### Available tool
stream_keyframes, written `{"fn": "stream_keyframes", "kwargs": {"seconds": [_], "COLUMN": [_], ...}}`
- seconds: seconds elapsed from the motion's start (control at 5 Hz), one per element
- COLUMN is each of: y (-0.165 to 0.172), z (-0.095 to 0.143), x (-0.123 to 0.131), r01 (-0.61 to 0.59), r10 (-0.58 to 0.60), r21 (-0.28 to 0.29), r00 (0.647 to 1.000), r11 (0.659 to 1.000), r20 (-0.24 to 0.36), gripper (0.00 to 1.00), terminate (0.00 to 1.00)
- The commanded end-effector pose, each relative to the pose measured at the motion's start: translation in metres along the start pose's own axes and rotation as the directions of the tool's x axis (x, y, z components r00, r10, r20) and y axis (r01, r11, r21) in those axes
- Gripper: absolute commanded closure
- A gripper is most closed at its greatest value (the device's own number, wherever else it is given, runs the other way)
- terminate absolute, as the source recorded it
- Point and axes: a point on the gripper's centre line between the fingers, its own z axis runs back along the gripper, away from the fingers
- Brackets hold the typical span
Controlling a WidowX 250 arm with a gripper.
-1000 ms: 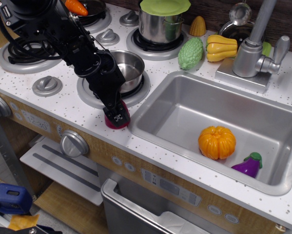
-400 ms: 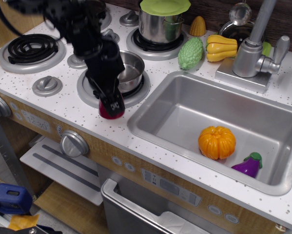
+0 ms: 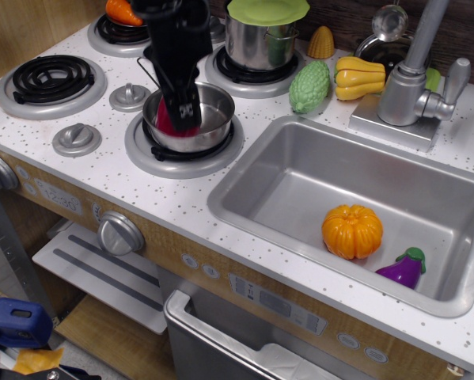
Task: Put sweet potato in pan which is on stove
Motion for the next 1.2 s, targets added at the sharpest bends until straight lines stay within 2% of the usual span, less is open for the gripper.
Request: {"fn": "stream_keyframes", "kwargs": {"seconds": [0.0,0.2,0.4,0.8,1.0], "y": [0.041,0.052,0.058,0.059,0.059], "z": [-0.003,-0.016,-0.028,-0.025,-0.025], "x": [0.002,-0.003,-0.009,-0.009,-0.009], "r01": [0.100,0.135,0.138,0.166,0.166], "r10": [-0.103,-0.140,-0.141,-0.170,-0.170], "r21": [0.044,0.058,0.033,0.042,0.042], "r00": [0.992,0.985,0.979,0.976,0.976], "r11": [0.994,0.989,0.990,0.985,0.985], "r20": [0.067,0.096,0.145,0.138,0.138], "gripper": [0.00,0.00,0.00,0.00,0.00], "terminate": [0.00,0.00,0.00,0.00,1.00]}}
